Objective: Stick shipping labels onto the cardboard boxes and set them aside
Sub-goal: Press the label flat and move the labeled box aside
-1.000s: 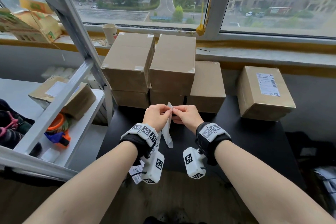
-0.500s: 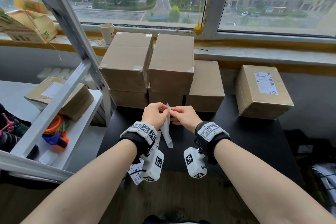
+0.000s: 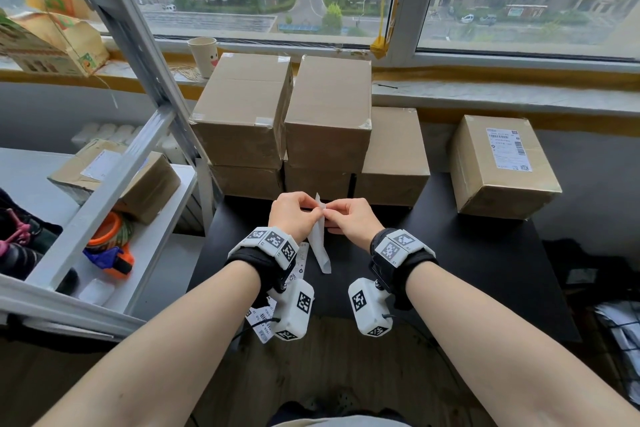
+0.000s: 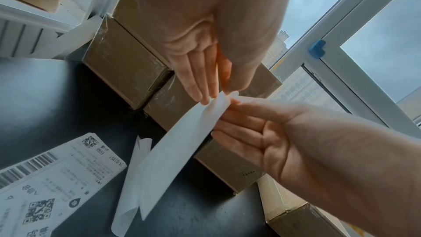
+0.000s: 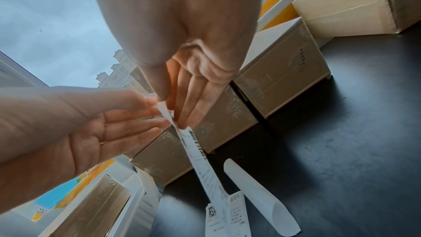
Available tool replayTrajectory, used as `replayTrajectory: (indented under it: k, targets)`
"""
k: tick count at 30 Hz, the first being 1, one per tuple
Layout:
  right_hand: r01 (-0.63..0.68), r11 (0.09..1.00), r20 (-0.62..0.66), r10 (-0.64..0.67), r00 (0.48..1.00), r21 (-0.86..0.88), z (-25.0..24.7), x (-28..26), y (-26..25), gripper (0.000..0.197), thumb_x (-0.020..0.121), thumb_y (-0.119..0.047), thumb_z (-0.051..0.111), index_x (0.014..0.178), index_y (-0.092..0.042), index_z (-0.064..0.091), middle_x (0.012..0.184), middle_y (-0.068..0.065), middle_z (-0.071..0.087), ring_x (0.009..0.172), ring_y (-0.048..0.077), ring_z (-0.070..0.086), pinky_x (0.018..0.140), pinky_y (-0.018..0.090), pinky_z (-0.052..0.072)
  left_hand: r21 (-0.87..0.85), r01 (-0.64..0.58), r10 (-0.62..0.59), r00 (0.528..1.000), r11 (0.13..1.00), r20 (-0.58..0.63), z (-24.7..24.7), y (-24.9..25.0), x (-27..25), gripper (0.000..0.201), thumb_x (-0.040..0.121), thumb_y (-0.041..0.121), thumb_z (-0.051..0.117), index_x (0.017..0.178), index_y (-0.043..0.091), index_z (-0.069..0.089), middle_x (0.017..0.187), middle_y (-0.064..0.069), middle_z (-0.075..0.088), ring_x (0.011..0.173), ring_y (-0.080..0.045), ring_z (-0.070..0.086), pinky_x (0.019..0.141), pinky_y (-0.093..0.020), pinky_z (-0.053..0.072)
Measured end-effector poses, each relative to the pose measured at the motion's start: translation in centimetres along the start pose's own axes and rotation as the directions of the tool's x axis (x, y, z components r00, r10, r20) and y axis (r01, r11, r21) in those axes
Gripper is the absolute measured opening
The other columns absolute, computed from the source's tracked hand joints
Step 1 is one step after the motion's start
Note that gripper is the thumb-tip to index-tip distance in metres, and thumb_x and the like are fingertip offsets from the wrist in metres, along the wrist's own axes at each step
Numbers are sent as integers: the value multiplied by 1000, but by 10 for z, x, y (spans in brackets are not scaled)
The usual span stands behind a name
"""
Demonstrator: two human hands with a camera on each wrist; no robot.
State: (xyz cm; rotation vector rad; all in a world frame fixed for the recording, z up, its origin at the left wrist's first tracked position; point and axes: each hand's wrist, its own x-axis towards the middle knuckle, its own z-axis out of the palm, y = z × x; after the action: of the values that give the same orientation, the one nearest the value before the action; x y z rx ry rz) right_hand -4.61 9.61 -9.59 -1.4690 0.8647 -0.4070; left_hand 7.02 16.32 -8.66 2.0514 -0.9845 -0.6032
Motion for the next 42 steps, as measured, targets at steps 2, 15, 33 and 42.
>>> replayTrajectory:
  k: [2, 15, 33, 42]
  targets:
    - [-12, 1000, -14, 12, 1000, 10, 2, 0, 2, 21, 95, -6, 52, 107, 5, 64, 96, 15, 65, 75, 9, 64, 62, 11, 53, -5, 13, -13, 1000, 1000, -3, 0, -1, -2, 9, 79, 17, 69, 82, 11, 74, 83, -4, 73, 81, -15, 69, 82, -31, 55]
    - [-66, 995, -118, 74, 990, 70, 6, 1, 15, 14, 94, -9, 53, 83, -9, 63, 93, 18, 68, 90, 29, 68, 74, 28, 57, -70, 99, -102, 994, 993, -46, -3, -12, -10, 4, 78, 13, 66, 76, 11, 69, 74, -3, 70, 77, -16, 68, 79, -28, 55]
    - [-203, 963, -311, 251, 917, 179, 5, 17, 40, 17, 96, -10, 48, 82, -9, 58, 79, 12, 65, 68, 18, 65, 59, 21, 57, -307, 396, -437, 896, 865, -75, -29, -91, 3, 19, 73, 4, 71, 61, 18, 66, 65, -11, 70, 70, -27, 72, 79, -41, 59]
    - [-225, 966, -536, 257, 804, 126, -8, 26, 53, 11, 94, -11, 51, 92, -7, 61, 82, 11, 65, 65, 15, 65, 59, 23, 56, -288, 508, -551, 830, 812, -90, -29, -137, 11, 22, 73, 2, 70, 59, 19, 65, 62, -11, 68, 67, -25, 72, 80, -41, 58]
